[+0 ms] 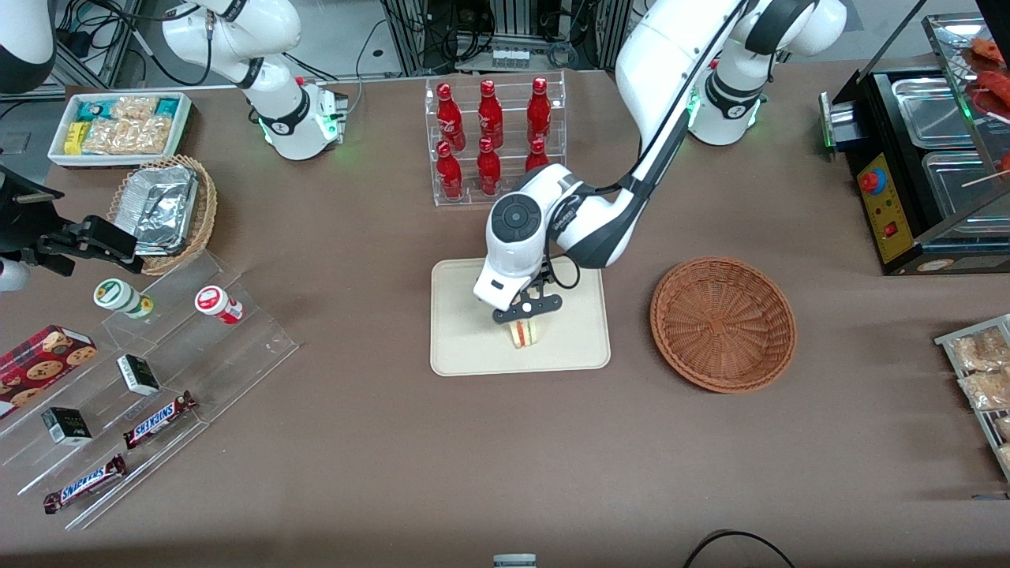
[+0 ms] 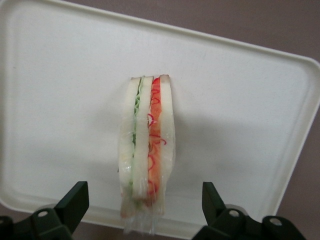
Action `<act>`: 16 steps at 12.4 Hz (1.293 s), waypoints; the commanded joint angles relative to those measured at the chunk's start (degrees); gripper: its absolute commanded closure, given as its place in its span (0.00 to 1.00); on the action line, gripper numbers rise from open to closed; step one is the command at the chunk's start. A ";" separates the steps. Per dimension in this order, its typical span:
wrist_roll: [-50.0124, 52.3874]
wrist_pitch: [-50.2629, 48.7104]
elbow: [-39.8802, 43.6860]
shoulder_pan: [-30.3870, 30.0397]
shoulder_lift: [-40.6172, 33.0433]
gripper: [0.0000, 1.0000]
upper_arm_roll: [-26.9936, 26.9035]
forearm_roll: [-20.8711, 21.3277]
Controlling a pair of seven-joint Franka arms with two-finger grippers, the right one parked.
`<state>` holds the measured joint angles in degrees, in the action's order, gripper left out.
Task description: Place sandwich from basket to tray
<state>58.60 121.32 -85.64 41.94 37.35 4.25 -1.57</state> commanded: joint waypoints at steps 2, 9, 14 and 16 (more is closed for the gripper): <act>-3.04 -8.45 -1.37 -0.27 -7.18 0.00 -0.99 0.26; -19.19 -26.31 -4.87 -9.22 -17.73 0.00 -5.13 3.68; -33.27 -25.96 -12.87 -16.88 -25.12 0.00 -5.21 3.86; -35.39 -26.48 -13.41 -18.64 -26.53 0.00 -5.21 3.95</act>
<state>25.52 95.04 -96.02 24.56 14.46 -1.51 1.73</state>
